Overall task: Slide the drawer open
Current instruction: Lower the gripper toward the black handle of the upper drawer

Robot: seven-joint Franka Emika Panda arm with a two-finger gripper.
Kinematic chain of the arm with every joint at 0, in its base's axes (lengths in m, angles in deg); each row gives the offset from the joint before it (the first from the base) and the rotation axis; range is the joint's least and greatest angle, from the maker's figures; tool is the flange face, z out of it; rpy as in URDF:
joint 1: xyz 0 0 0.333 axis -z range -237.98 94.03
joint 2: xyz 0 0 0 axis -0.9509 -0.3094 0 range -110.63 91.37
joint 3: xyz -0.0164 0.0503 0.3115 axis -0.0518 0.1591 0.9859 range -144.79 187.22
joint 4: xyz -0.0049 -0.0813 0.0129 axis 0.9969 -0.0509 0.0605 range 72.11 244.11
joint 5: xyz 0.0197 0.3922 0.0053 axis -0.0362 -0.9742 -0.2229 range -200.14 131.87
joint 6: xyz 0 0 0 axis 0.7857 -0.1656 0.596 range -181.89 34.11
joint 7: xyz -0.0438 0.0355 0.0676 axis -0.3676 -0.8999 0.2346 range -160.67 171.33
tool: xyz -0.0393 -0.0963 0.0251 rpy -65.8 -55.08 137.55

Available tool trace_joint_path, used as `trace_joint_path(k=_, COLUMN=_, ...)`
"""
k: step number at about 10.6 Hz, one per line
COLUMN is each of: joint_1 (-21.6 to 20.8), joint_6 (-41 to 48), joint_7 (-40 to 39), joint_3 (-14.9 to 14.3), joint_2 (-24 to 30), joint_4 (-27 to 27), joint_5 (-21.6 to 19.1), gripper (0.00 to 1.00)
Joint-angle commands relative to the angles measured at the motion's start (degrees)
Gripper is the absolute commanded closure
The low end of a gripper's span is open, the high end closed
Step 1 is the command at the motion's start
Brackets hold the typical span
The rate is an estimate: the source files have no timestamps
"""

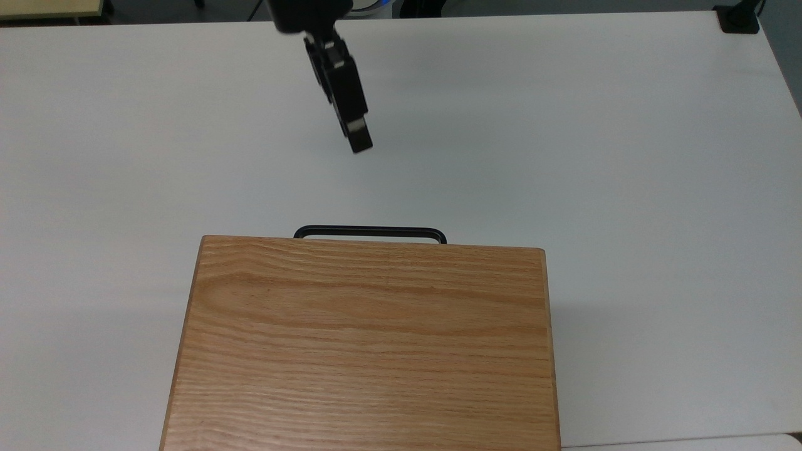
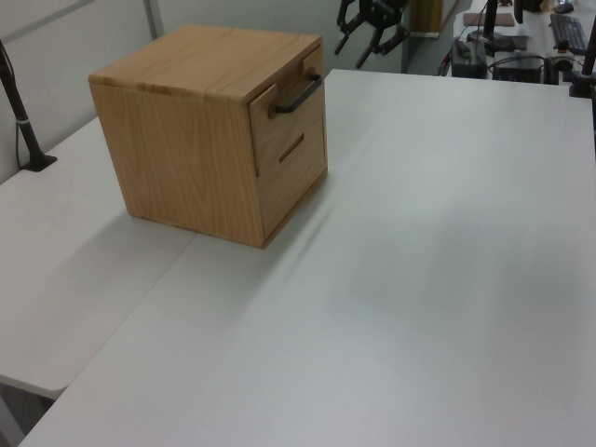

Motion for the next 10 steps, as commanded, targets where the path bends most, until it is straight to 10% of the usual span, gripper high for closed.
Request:
trace_joint_path(k=1, joint_1=-0.43, joint_6=-4.9, joint_7=1.58, joint_3=-0.26, joint_2=-3.43, joint_4=-0.67, joint_5=-1.31, gripper=0.52)
trace_joint_path(k=10, joint_1=-0.52, joint_6=-10.02, joint_7=1.84, joint_3=-0.26, joint_2=-11.87, joint_4=-6.46, joint_5=-1.14, gripper=0.53)
